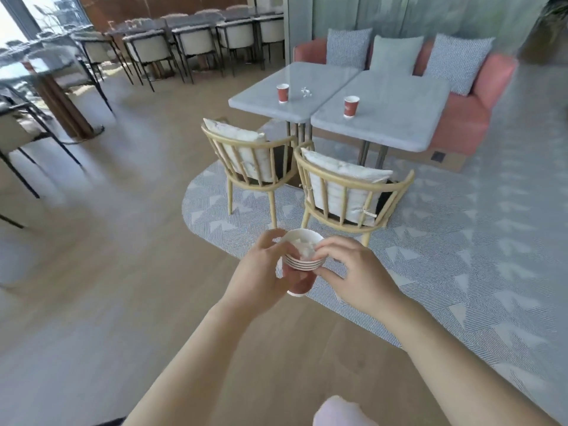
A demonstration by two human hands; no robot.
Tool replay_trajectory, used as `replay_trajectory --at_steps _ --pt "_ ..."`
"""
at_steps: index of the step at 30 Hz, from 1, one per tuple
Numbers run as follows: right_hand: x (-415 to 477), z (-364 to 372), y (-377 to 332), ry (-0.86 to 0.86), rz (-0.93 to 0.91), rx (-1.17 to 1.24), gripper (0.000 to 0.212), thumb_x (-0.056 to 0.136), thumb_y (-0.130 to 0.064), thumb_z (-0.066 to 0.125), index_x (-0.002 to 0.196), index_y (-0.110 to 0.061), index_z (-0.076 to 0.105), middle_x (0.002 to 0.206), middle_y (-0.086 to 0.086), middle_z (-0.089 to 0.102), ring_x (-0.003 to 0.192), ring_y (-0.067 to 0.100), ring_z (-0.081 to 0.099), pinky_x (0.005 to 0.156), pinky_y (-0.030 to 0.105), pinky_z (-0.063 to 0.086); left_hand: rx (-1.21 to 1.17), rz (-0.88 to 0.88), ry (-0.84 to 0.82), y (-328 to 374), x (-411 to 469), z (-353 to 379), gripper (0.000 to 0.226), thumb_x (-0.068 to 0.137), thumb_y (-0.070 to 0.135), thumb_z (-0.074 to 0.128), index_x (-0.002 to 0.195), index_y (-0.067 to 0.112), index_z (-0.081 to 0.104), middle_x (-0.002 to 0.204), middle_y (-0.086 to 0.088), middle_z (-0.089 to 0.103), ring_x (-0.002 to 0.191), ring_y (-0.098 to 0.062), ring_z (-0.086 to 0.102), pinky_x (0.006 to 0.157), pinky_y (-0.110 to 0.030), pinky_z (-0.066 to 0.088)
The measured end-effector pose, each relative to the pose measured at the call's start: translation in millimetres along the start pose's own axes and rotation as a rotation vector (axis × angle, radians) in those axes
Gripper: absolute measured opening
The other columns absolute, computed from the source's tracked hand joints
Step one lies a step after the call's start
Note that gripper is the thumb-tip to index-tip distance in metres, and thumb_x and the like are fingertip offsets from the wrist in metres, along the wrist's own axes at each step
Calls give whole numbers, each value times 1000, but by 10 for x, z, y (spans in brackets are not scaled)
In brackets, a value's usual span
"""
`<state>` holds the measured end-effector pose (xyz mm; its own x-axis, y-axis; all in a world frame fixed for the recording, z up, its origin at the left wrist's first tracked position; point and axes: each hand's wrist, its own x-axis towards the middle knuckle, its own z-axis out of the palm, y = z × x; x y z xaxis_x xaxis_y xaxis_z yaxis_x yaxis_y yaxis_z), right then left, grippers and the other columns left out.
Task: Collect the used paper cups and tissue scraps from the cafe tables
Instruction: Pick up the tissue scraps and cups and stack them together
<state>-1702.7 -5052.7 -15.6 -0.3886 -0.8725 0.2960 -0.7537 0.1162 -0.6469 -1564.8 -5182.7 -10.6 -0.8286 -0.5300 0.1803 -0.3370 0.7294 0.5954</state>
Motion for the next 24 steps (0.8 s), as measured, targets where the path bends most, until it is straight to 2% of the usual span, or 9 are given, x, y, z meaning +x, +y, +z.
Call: replay_trajectory --at_steps 5,8,10,14,17,20,24 --pt "392 -53 404 31 55 -41 19 77 -13 72 93 -21 66 102 -16 58 99 7 54 88 13 36 -54 55 -59 -108 648 181 40 72 28 73 108 24 56 128 8 46 101 -12 56 83 -25 43" --pt "728 -112 707 62 73 -60 20 76 -12 72 93 -20 67 101 -19 55 98 4 53 88 2 28 -36 110 -76 -216 1101 295 48 76 27 69 120 24 49 127 9 46 102 -9 54 81 -20 42" --pt "1002 -152 922 97 71 -56 20 76 -11 73 93 -19 67 99 -17 56 95 5 53 88 2 29 -17 111 -93 -314 1435 343 52 79 27 68 125 26 45 128 12 44 102 -8 54 78 -19 42" --pt "1568 -274 1277 137 58 -35 21 75 -10 74 93 -18 68 99 -15 57 95 8 56 86 19 41 -7 87 -100 -416 2114 367 58 80 29 67 131 30 39 131 14 42 103 -7 54 79 -24 45" --pt "1957 -378 1483 124 35 -32 21 75 -10 74 93 -19 68 99 -15 57 97 10 56 86 23 44 -16 78 -88 -429 2578 368 65 77 32 68 133 33 35 131 14 42 106 -6 54 78 -18 40" --pt "2353 -459 1629 92 17 -22 19 76 -12 73 92 -20 68 100 -17 56 98 6 54 85 19 42 -5 46 -50 -464 2919 352 70 75 37 70 135 32 34 132 11 43 104 -8 55 78 -20 41" --pt "2824 -483 1747 67 -26 -48 20 75 -14 73 94 -22 69 101 -18 56 96 3 52 86 9 31 3 36 8 -546 3235 318 66 78 37 67 135 25 36 131 5 47 106 -11 56 81 -20 42"
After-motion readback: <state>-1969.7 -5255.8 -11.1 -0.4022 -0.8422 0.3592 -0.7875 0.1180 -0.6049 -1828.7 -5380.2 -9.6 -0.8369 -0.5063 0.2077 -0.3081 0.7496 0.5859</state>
